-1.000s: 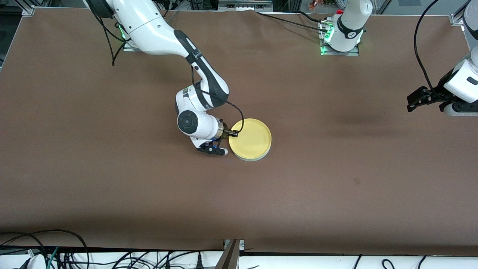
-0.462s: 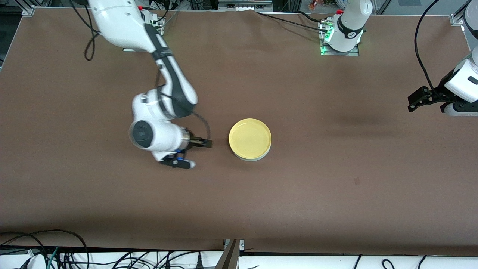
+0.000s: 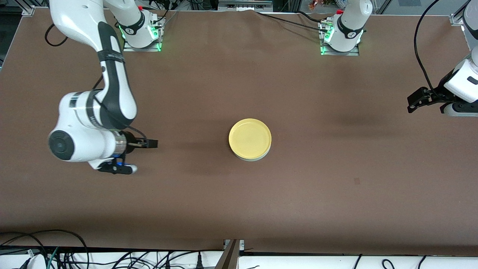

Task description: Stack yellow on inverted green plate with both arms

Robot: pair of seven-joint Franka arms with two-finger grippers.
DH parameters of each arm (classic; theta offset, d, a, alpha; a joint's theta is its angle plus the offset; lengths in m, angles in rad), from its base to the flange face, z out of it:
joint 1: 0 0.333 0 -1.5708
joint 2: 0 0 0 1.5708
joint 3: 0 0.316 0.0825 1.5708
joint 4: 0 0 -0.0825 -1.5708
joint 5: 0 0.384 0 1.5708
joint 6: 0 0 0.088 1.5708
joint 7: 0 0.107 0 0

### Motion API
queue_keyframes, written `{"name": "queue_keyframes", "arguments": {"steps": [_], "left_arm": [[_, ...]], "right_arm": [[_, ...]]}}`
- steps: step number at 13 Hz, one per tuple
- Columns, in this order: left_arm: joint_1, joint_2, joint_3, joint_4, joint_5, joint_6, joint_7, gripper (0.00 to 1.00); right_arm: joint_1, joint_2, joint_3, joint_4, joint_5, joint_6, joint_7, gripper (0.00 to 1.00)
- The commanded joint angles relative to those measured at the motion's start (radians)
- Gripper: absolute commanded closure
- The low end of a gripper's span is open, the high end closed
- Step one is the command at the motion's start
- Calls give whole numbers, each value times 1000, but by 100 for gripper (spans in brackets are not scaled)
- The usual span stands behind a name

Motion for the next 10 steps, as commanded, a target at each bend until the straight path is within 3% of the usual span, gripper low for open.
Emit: {"name": "queue_keyframes", "arguments": {"steps": [1,2,6,8,10], "left_arm": [[1,5,-3,14,-28,-2,29,0],[1,5,-3,14,-28,-2,29,0],[-2,4,-4,14,-28,-2,29,0],[-2,5,-4,14,-28,-3,29,0],[-2,5,-4,14,-28,-8,30,0]], "right_arm": [[-4,-63,-39,-5,-84,-47,-56,0],[-58,-113,-7,-23,-146,-58,-64,0],[-366,-326,337,-107,-362,-98,-49,0],[-461,-421,419,-176,-395,-98,-58,0],[-506,-523,432,-210,-434,-91,-56,0]]}}
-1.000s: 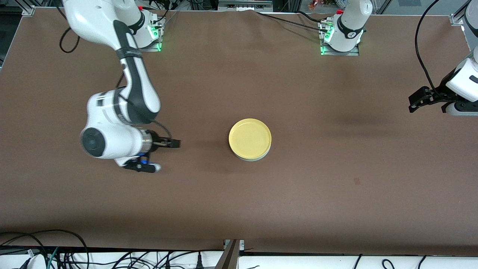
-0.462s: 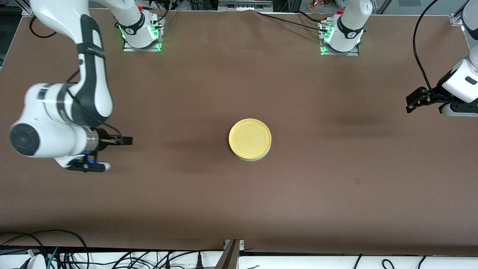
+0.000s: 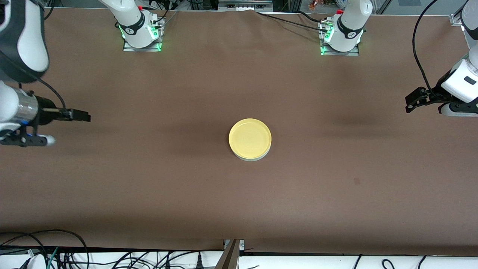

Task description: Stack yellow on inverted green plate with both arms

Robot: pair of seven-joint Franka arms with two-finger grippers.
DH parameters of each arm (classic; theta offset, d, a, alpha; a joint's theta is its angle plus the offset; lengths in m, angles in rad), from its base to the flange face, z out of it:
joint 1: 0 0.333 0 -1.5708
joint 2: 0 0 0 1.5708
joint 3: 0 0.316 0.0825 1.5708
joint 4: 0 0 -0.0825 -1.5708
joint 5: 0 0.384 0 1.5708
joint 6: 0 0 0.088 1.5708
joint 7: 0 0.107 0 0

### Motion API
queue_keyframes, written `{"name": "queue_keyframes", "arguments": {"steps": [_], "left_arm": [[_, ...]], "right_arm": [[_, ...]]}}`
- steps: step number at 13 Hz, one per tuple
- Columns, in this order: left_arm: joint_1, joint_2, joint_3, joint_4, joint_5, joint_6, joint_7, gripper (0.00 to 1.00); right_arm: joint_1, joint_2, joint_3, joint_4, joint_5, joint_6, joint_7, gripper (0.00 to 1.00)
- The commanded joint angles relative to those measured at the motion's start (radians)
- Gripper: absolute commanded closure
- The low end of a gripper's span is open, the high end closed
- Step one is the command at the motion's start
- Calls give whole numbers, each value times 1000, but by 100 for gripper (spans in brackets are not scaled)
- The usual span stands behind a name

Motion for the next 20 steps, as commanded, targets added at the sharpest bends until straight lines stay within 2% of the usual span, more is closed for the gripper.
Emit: {"name": "queue_keyframes", "arguments": {"steps": [1,3,5,9,11,14,16,20], "left_arm": [[-1,4,0,14,-28,-8,29,0],[-1,5,0,14,-26,-8,29,0],[0,5,0,14,-26,-8,29,0],[-1,5,0,14,-26,-8,29,0],[0,5,0,14,-26,-8,31,0],[0,5,0,14,-26,-6,66,0],[-1,5,0,14,-26,-6,66,0],[-1,5,0,14,-26,-6,66,0]], "right_arm": [[-70,-172,39,-128,-35,24,-9,0],[-75,-231,46,-151,-41,21,-9,0],[-76,-254,79,-142,-115,12,-54,0],[-76,-274,81,-139,-121,-35,-75,0],[-76,-265,81,-139,-109,-51,-64,0],[-78,-236,70,-93,-45,-78,-59,0],[-81,-204,67,-40,-49,-120,-64,0],[-82,-196,59,-30,-49,-134,-68,0]]}}
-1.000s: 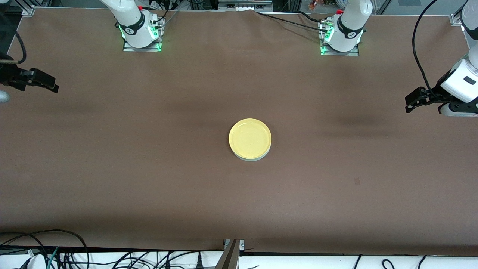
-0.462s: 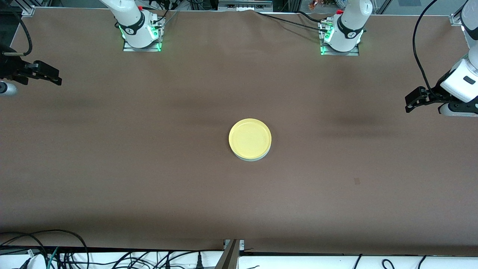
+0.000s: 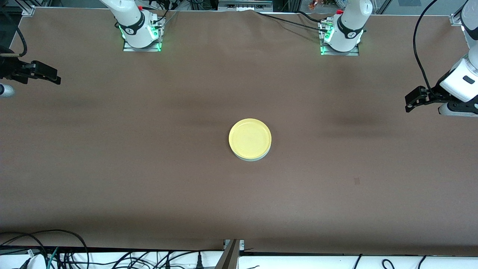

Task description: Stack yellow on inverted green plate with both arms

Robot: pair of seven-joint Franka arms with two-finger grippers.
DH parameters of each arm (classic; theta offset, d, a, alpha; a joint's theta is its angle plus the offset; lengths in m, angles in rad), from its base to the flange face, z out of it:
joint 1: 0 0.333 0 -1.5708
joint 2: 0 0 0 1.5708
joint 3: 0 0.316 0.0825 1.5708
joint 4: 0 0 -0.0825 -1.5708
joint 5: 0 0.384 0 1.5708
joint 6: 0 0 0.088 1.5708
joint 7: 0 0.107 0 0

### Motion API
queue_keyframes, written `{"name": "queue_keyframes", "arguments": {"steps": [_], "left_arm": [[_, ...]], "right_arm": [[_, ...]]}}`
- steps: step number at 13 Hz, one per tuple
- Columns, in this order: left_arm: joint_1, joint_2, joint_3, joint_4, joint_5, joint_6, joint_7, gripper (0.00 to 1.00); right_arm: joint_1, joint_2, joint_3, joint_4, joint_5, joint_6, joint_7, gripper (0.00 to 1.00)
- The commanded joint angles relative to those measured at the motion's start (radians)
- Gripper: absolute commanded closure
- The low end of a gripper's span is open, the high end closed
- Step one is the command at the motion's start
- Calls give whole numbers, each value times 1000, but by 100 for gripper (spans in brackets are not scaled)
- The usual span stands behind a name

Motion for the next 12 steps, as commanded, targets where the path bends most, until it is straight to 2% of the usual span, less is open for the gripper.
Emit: {"name": "queue_keyframes", "arguments": {"steps": [1,12], "left_arm": [[-1,5,1,14,-26,-6,29,0],[-1,4,-1,14,-26,-6,29,0]], "right_arm": [[-14,15,4,35,14,-29,-12,0],[-14,15,4,35,19,-27,-1,0]]}}
